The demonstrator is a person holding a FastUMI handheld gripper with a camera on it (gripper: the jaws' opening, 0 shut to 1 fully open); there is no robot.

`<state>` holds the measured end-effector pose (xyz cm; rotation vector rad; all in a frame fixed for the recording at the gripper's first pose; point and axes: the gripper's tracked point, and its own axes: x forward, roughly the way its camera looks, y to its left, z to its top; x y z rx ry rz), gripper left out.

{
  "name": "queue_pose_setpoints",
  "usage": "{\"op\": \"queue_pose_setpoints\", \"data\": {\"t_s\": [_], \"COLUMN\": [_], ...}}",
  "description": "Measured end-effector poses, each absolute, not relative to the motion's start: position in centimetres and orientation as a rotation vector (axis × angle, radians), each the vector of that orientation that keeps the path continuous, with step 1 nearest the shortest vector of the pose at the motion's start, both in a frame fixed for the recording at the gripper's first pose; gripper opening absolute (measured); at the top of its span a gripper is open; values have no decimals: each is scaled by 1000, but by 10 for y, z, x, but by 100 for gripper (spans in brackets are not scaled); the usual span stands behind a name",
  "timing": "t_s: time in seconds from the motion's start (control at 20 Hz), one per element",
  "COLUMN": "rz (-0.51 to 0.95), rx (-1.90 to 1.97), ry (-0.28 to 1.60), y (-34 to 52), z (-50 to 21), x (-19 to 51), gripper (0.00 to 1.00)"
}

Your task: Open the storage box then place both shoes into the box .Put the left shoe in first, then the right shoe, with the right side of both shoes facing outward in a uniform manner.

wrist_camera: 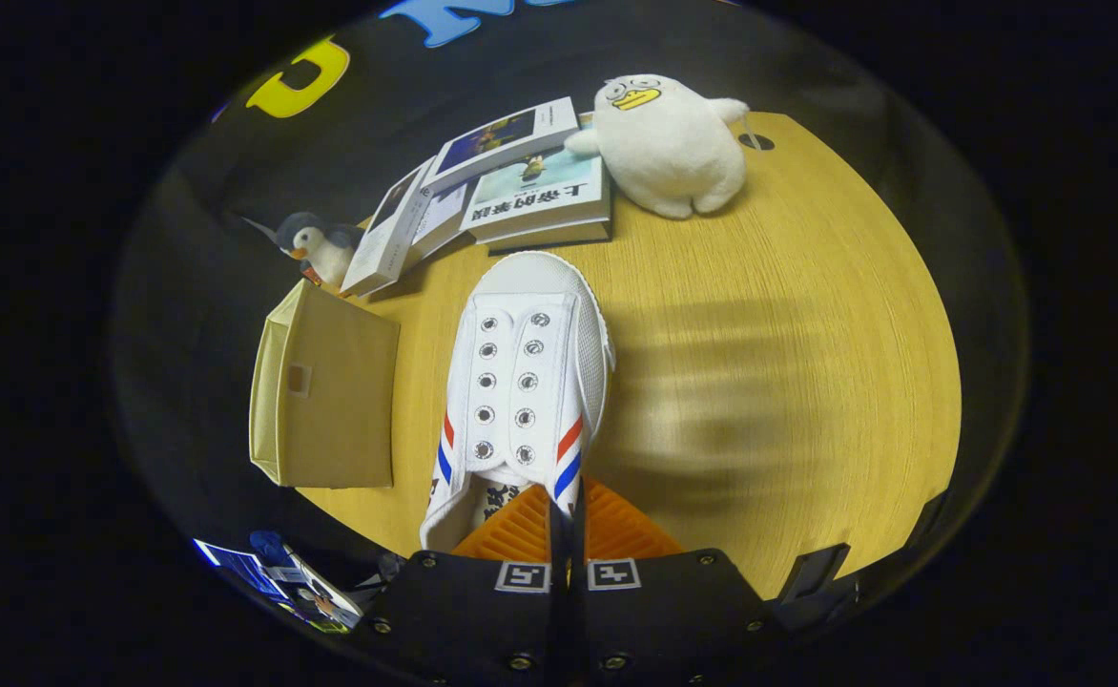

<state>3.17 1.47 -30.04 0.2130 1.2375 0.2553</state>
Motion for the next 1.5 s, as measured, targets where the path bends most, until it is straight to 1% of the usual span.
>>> {"op": "queue_pose_setpoints", "data": {"t_s": [0.25,0.55,1.15,1.5], "rz": [322,414,616,684], "rx": [165,160,107,33], "ry": [1190,1188,1201,1197], "y": [53,105,220,279], "z": [-262,-236,-199,-194], "x": [39,34,33,48], "gripper": [0,0,0,0]}}
